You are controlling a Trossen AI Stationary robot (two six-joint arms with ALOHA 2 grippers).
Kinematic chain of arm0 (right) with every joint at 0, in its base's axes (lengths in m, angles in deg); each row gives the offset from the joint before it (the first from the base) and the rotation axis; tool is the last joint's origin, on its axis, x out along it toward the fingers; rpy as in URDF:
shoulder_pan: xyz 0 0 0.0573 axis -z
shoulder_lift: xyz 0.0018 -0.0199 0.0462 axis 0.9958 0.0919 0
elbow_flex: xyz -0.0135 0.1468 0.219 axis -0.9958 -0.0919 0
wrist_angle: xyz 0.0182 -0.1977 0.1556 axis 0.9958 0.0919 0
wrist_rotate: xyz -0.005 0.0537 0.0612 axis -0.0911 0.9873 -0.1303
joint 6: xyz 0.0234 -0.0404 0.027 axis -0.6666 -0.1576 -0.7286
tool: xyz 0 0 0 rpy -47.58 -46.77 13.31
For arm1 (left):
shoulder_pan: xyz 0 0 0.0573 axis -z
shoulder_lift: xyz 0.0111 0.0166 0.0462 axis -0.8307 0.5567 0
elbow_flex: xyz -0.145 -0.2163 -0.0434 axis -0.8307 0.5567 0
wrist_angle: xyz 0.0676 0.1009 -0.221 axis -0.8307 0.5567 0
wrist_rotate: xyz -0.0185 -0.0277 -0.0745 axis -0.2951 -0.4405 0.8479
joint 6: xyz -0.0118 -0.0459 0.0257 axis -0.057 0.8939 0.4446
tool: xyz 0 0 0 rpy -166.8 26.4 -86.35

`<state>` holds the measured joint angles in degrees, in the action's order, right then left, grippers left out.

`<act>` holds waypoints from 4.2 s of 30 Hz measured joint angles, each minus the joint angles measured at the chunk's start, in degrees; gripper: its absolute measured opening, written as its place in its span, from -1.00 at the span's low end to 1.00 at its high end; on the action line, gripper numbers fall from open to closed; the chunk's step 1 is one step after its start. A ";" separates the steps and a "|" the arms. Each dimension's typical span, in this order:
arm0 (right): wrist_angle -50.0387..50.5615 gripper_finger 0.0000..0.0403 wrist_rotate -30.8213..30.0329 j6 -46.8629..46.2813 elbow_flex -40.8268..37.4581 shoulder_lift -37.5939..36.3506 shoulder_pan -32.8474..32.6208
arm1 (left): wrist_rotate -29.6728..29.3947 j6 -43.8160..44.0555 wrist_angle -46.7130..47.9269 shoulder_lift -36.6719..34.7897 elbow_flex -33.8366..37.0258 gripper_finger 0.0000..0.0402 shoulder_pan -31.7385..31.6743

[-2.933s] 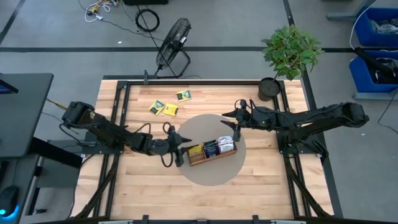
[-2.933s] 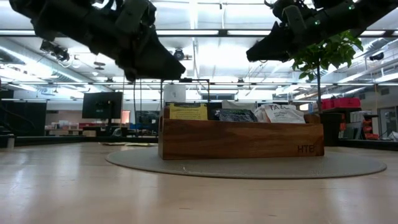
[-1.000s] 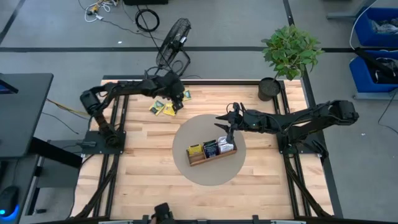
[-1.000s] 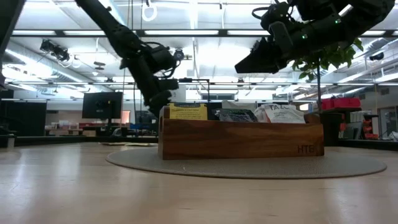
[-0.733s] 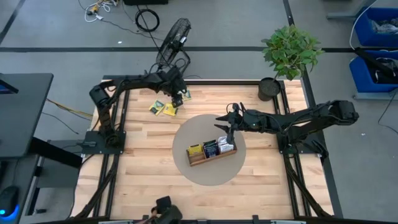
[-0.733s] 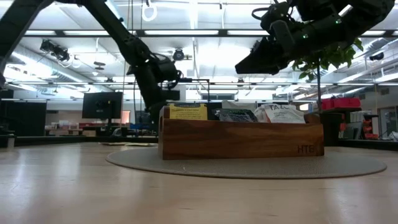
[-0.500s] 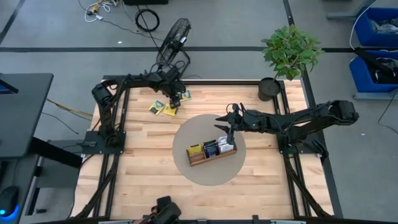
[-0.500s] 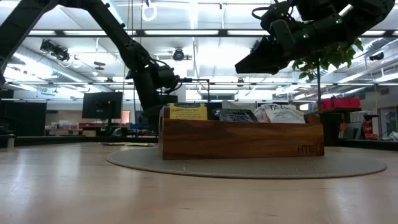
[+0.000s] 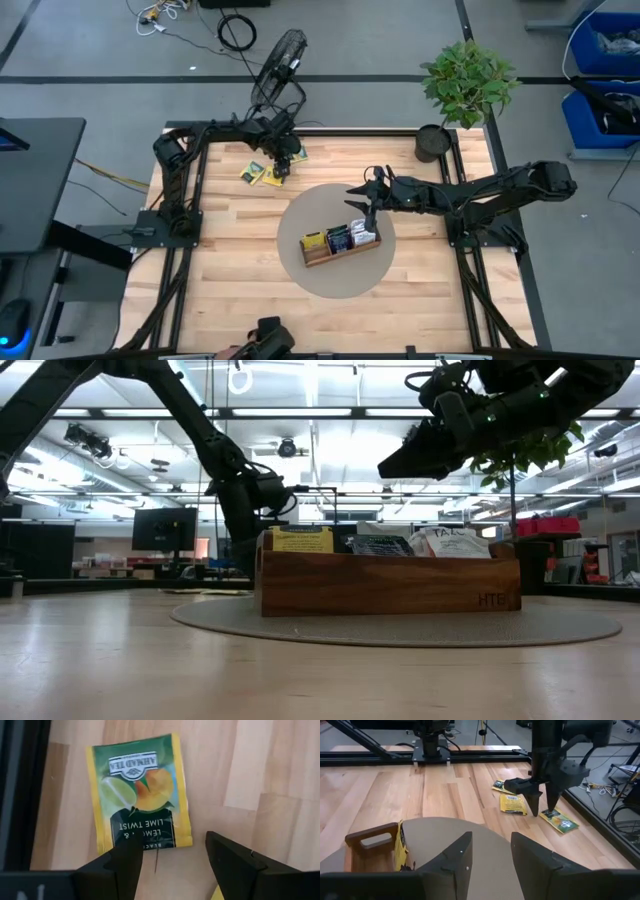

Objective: Pick & Place Tea
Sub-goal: Put the yellow tea bag into the left section of the wooden organizer

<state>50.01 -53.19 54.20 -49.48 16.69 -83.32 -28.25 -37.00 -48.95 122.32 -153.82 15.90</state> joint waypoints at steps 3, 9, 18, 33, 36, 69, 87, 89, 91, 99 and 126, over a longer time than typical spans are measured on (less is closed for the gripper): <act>0.00 -0.29 0.00 0.00 0.00 0.00 0.00 | 0.41 0.00 -0.10 0.98 -0.21 0.05 -0.02; -0.04 -0.29 0.00 -0.24 0.00 0.00 0.00 | -0.24 -0.81 -0.07 2.06 -0.21 -0.25 0.09; -0.02 -0.29 0.00 -0.44 0.00 0.00 -0.02 | 0.19 -2.29 -1.71 2.36 -0.09 -0.95 1.08; 0.47 -0.29 0.00 -1.12 0.00 0.00 -0.02 | -0.72 -0.86 5.96 -4.98 0.15 -0.99 2.58; 0.86 -0.29 0.00 -1.51 0.00 0.00 -0.02 | -0.45 -0.83 6.87 -6.16 0.17 -0.99 3.11; -0.05 -0.29 -0.02 -1.86 0.02 -0.02 0.00 | -0.06 -6.28 3.26 1.56 -0.22 -0.06 0.74; 0.09 -0.29 -0.02 -1.84 0.02 -0.02 0.00 | 1.40 -4.10 6.95 1.47 -2.31 -0.99 0.63; 0.13 -0.29 -0.02 -1.81 0.02 -0.02 0.00 | 0.96 -3.72 8.87 0.90 -3.16 -0.99 0.63; 0.36 -0.29 -0.04 -1.79 0.02 -0.02 0.00 | 1.30 -3.52 10.84 -0.52 -3.65 -0.99 0.63; 1.75 -0.29 -0.07 -0.32 0.02 0.02 0.00 | 8.05 -0.36 14.95 -3.35 -4.07 -0.99 1.77; -9.03 -0.29 7.84 26.79 3.17 8.22 0.13 | 34.81 10.86 16.04 -14.29 -4.22 -1.00 19.66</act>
<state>40.99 -45.35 80.99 -46.31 24.90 -83.19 6.56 -26.14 -32.91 108.03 -158.04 35.56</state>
